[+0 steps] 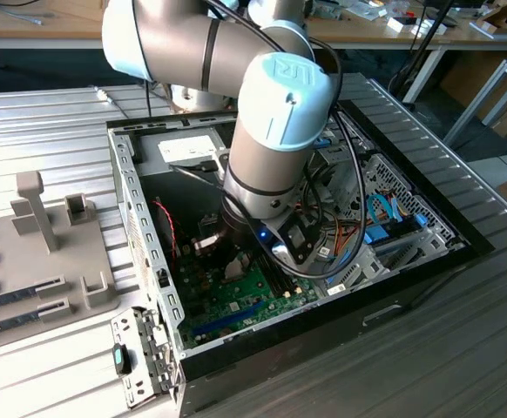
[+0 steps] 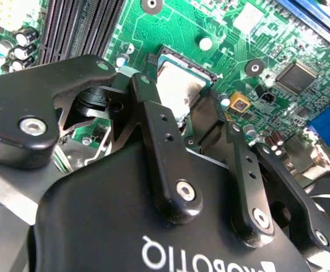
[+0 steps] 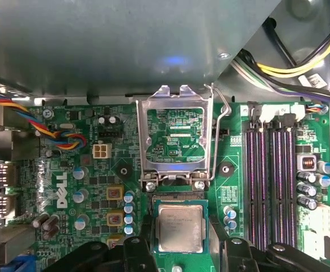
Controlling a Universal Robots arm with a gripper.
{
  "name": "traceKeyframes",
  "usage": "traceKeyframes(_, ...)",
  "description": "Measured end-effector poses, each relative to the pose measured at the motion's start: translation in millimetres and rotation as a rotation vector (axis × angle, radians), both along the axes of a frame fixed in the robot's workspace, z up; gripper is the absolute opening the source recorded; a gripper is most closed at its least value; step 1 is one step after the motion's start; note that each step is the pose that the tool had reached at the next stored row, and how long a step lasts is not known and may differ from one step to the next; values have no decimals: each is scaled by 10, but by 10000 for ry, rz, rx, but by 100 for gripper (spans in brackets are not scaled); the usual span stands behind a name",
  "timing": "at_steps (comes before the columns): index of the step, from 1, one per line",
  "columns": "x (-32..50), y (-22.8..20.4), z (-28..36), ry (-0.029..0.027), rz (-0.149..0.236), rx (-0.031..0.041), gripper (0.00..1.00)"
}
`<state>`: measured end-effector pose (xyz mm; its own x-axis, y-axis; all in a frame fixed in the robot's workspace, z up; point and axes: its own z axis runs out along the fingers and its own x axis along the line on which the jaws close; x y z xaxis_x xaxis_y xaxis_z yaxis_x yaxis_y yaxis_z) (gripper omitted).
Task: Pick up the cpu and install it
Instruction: 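Place the cpu into insertion slot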
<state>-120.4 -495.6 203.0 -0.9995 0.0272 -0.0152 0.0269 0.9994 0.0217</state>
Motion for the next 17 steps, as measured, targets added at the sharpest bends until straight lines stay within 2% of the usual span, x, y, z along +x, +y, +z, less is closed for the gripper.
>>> traceKeyframes(17, -20, -1, -25, 0, 0, 1, 47)
